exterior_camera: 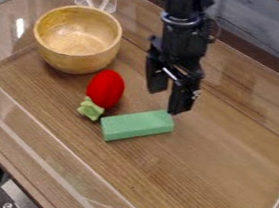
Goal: Remove the green stick from the brown bowl and put it on the table
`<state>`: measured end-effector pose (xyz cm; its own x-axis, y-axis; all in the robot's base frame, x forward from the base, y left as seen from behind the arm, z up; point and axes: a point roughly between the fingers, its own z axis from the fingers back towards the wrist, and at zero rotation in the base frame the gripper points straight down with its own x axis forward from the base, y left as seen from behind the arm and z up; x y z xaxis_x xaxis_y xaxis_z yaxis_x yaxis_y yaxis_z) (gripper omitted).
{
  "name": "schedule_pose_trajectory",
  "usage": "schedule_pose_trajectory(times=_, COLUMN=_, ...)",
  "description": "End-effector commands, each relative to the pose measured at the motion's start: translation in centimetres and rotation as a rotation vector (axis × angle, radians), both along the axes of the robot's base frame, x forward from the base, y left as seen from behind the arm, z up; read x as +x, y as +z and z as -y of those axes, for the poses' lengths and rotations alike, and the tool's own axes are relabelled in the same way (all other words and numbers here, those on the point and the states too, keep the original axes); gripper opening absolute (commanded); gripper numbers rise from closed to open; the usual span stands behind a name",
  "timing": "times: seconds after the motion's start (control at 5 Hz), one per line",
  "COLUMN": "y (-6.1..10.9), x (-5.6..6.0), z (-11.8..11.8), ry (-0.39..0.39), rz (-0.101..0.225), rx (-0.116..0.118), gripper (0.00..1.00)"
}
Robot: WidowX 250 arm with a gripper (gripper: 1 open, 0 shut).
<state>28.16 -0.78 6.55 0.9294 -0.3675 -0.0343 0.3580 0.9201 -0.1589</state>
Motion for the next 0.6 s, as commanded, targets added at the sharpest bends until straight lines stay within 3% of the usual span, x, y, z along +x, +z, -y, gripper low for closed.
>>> schedule_pose_trajectory(times=0.0, y=1.62, x=1.32, z=0.50, ry=-0.054, rz=0.064, rx=0.008, gripper=1.00)
schedule_pose_trajectory(times=0.4, y=1.59, x=1.62, z=1.32, ry=0.055, rz=0.053, rx=0.021, gripper=1.00)
